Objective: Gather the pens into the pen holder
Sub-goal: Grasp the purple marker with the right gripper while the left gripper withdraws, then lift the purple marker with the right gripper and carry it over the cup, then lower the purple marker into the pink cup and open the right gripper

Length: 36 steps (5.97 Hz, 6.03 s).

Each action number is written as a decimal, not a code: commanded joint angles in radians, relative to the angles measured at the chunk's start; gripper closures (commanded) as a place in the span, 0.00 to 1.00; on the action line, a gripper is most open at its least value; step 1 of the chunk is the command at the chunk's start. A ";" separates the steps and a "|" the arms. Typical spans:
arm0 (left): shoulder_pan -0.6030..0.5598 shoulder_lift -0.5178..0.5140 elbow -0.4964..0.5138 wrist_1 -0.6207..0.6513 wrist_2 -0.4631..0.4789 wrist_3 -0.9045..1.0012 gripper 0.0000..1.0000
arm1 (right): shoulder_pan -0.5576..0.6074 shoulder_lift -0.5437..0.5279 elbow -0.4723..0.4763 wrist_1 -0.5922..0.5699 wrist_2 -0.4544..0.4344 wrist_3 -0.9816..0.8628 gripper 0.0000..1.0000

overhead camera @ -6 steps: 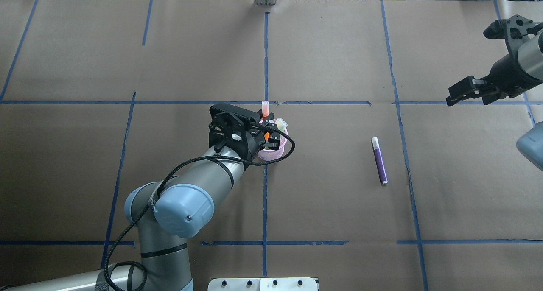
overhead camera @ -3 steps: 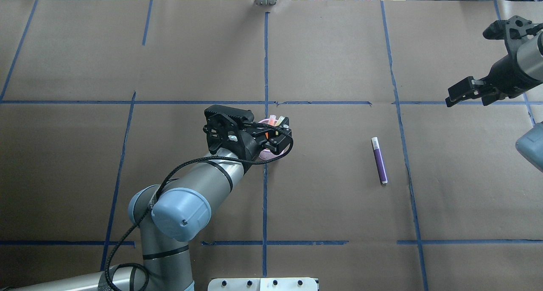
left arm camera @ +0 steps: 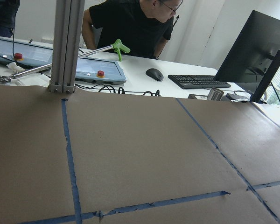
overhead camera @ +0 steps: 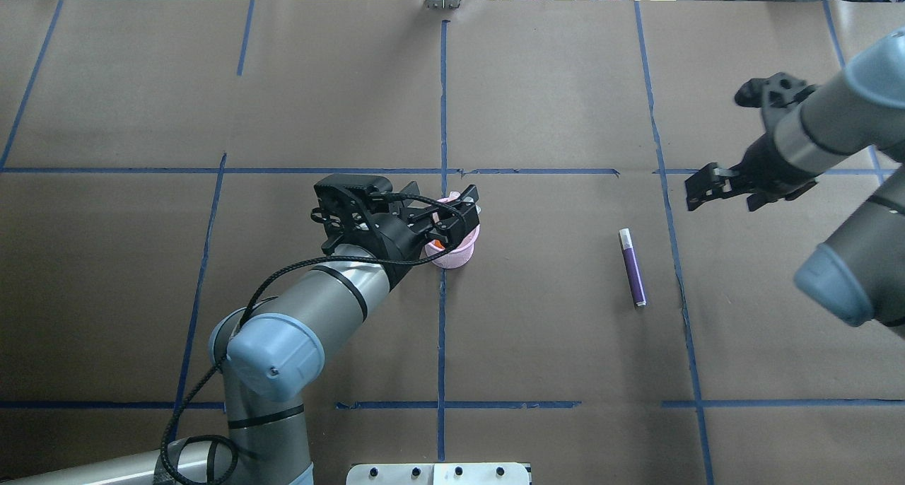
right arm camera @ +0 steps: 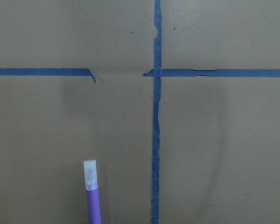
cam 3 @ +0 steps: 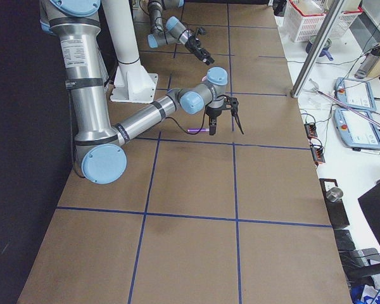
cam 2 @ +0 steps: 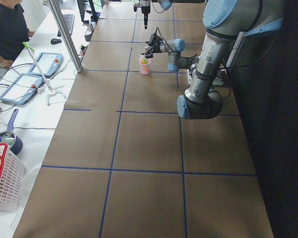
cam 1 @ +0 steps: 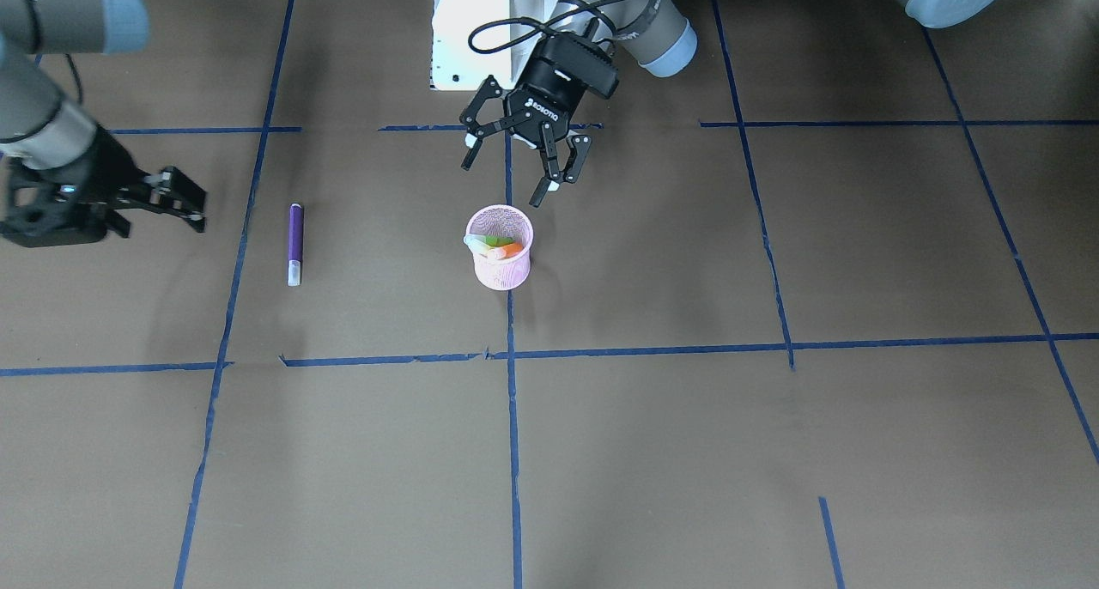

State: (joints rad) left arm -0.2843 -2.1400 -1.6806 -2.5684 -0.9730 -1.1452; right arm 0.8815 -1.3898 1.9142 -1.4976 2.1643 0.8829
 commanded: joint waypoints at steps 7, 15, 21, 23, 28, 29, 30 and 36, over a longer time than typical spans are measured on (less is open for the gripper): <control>-0.214 0.086 -0.050 0.367 -0.348 0.279 0.00 | -0.170 0.192 -0.265 0.010 -0.066 0.074 0.21; -0.214 0.098 -0.051 0.356 -0.348 0.277 0.00 | -0.170 0.179 -0.294 0.008 0.025 0.073 0.82; -0.216 0.127 -0.087 0.356 -0.348 0.279 0.00 | -0.147 0.195 -0.198 0.013 0.083 0.114 1.00; -0.216 0.146 -0.091 0.356 -0.351 0.280 0.00 | -0.156 0.238 -0.060 0.014 -0.069 0.259 1.00; -0.340 0.184 -0.090 0.508 -0.464 0.557 0.00 | -0.419 0.397 0.031 0.017 -0.719 0.536 1.00; -0.381 0.222 -0.091 0.528 -0.513 0.581 0.00 | -0.485 0.402 0.028 0.019 -0.882 0.550 1.00; -0.438 0.294 -0.093 0.525 -0.609 0.599 0.00 | -0.536 0.409 0.023 0.020 -1.006 0.579 1.00; -0.501 0.322 -0.087 0.528 -0.668 0.671 0.00 | -0.628 0.483 -0.111 0.017 -1.231 0.633 1.00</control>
State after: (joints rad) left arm -0.7850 -1.8180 -1.7649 -2.0402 -1.6409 -0.4741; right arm 0.2539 -0.9275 1.8300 -1.4798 0.9434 1.5149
